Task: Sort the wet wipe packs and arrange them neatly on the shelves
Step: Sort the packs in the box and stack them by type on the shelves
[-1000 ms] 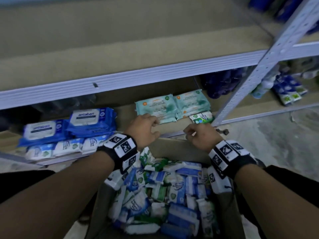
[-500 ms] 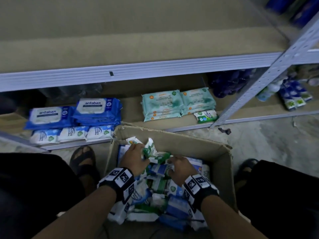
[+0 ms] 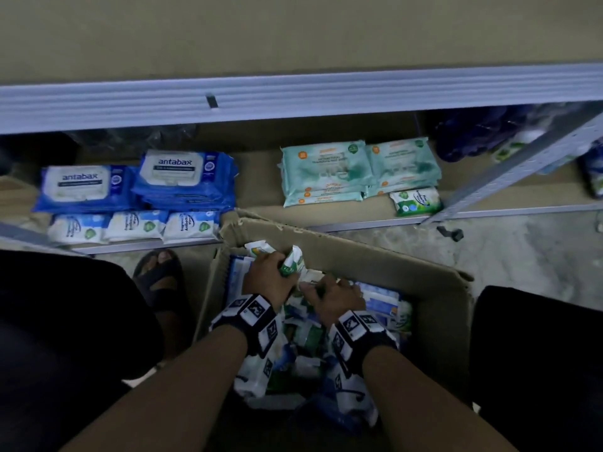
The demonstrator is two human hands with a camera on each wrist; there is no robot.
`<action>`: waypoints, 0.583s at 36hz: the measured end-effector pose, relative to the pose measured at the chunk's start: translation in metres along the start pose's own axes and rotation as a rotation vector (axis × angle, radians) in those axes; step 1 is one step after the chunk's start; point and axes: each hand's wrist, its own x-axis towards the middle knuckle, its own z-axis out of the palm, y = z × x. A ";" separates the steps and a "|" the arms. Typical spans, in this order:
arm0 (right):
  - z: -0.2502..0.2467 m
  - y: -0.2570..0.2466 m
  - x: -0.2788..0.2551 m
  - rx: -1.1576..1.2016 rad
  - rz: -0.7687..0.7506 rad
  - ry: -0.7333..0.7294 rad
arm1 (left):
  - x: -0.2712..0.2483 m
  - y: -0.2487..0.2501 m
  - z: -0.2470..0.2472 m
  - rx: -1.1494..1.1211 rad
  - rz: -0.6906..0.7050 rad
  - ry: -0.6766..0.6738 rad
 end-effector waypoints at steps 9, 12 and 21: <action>0.000 0.005 0.015 0.164 0.107 -0.108 | 0.003 0.000 -0.009 -0.051 -0.044 -0.076; -0.003 0.013 0.013 0.204 0.182 -0.157 | -0.004 0.000 -0.015 -0.098 -0.087 -0.115; -0.013 0.039 -0.016 0.154 0.114 -0.187 | -0.038 0.007 -0.025 -0.249 -0.218 -0.153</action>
